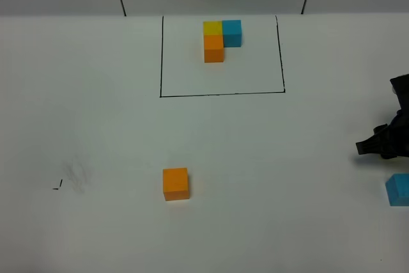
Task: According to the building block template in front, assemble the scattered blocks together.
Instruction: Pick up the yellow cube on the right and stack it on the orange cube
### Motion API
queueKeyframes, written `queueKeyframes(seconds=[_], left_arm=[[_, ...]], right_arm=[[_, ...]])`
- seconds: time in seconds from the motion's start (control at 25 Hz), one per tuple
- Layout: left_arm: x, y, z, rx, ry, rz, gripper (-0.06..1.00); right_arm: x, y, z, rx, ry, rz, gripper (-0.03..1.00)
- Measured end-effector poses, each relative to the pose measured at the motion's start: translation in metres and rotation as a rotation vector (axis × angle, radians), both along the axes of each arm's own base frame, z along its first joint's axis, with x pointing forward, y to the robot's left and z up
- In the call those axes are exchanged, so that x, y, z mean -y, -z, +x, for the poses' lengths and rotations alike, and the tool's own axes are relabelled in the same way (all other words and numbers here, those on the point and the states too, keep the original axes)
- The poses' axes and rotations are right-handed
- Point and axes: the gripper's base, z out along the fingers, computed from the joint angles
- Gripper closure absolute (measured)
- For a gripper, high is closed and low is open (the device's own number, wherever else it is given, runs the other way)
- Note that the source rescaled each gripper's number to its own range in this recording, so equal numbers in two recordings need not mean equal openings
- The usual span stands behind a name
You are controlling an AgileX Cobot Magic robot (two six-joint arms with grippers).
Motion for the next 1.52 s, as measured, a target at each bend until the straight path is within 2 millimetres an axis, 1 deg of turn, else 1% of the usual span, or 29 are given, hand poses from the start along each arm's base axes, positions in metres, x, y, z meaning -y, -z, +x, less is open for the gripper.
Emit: queueKeyframes(seconds=[0.16,0.32,0.48,0.56,0.68,0.76,0.84,0.96,1.08,1.2,1.4,1.52], left_arm=[[0.000,0.000,0.000,0.000,0.000,0.000,0.94],[0.000,0.000,0.000,0.000,0.000,0.000,0.94],[0.000,0.000,0.000,0.000,0.000,0.000,0.94],[0.000,0.000,0.000,0.000,0.000,0.000,0.94],[0.000,0.000,0.000,0.000,0.000,0.000,0.94],[0.000,0.000,0.000,0.000,0.000,0.000,0.94],[0.000,0.000,0.000,0.000,0.000,0.000,0.94],[0.000,0.000,0.000,0.000,0.000,0.000,0.94],[0.000,0.000,0.000,0.000,0.000,0.000,0.94],[0.000,0.000,0.000,0.000,0.000,0.000,0.94],[0.000,0.000,0.000,0.000,0.000,0.000,0.94],[0.000,0.000,0.000,0.000,0.000,0.000,0.94]], right_arm=[[0.000,-0.004,-0.001,0.002,0.022,0.015,0.44],[-0.001,-0.026,0.002,0.025,0.046,0.043,0.44],[-0.005,-0.069,0.004,0.086,0.055,0.074,0.44],[-0.011,-0.093,0.003,0.124,0.040,0.089,0.44],[-0.027,-0.131,-0.005,0.189,0.000,0.120,0.44],[-0.039,-0.149,-0.013,0.217,-0.031,0.140,0.44],[-0.049,-0.158,-0.022,0.227,-0.064,0.153,0.44],[-0.058,-0.163,-0.028,0.224,-0.101,0.162,0.44],[-0.064,-0.162,-0.030,0.204,-0.106,0.185,0.44],[-0.074,-0.161,-0.034,0.173,-0.109,0.237,0.44],[-0.103,-0.161,-0.043,0.136,-0.170,0.300,0.44],[-0.121,-0.163,-0.047,0.157,-0.171,0.359,0.44]])
